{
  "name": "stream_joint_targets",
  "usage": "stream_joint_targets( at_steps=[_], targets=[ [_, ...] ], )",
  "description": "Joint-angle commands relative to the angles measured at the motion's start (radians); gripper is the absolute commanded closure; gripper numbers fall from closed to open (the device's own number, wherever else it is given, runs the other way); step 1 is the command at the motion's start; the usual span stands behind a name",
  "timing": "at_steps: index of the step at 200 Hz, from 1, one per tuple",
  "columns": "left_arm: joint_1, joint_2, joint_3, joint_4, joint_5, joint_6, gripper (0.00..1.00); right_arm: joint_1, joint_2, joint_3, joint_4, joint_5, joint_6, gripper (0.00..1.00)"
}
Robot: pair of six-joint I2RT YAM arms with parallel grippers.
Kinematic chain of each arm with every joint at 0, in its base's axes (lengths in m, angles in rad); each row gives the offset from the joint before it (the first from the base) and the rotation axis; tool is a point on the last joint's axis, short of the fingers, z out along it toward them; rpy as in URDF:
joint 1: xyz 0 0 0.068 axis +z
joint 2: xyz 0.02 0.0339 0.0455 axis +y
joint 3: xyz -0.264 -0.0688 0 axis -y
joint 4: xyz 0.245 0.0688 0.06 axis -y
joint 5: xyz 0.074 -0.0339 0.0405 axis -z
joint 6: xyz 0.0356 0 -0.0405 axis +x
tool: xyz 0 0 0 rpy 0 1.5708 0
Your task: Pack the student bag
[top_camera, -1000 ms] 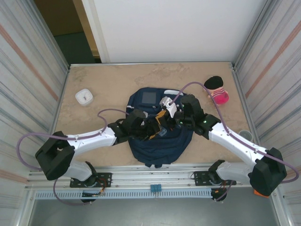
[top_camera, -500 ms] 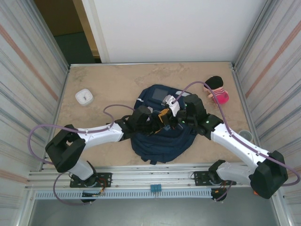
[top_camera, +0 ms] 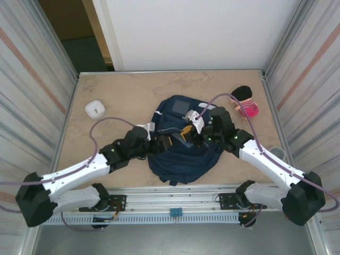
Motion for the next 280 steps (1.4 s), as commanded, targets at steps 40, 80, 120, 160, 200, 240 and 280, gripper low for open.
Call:
stream_joint_targets(
  at_steps=[40,80,120,160,200,240,280],
  targets=[
    [0.104,-0.162,-0.055,-0.13,-0.078,0.064,0.41,0.156,0.032,-0.051,-0.094,0.076,-0.078,1.0],
    [0.2,-0.102,-0.053,-0.106,0.028,0.143,0.4,0.226,0.085,-0.063,-0.136,0.217,-0.119,0.96],
    [0.229,0.055,-0.004,-0.042,0.049,0.212,0.42,0.181,0.023,-0.042,-0.141,0.073,0.072,0.45],
    [0.276,0.217,0.065,-0.019,0.072,0.28,0.42,0.009,-0.209,-0.086,-0.219,0.157,0.511,0.32],
    [0.296,0.313,0.094,0.023,0.142,0.299,0.47,-0.187,-0.278,-0.161,-0.436,0.155,0.726,0.35],
    [0.295,0.373,0.079,0.029,0.153,0.306,0.5,-0.194,-0.243,-0.241,-0.367,0.135,0.76,0.43],
    [0.27,0.343,0.017,0.029,0.154,0.283,0.71,-0.211,-0.145,-0.264,-0.236,0.164,0.698,0.61]
  ],
)
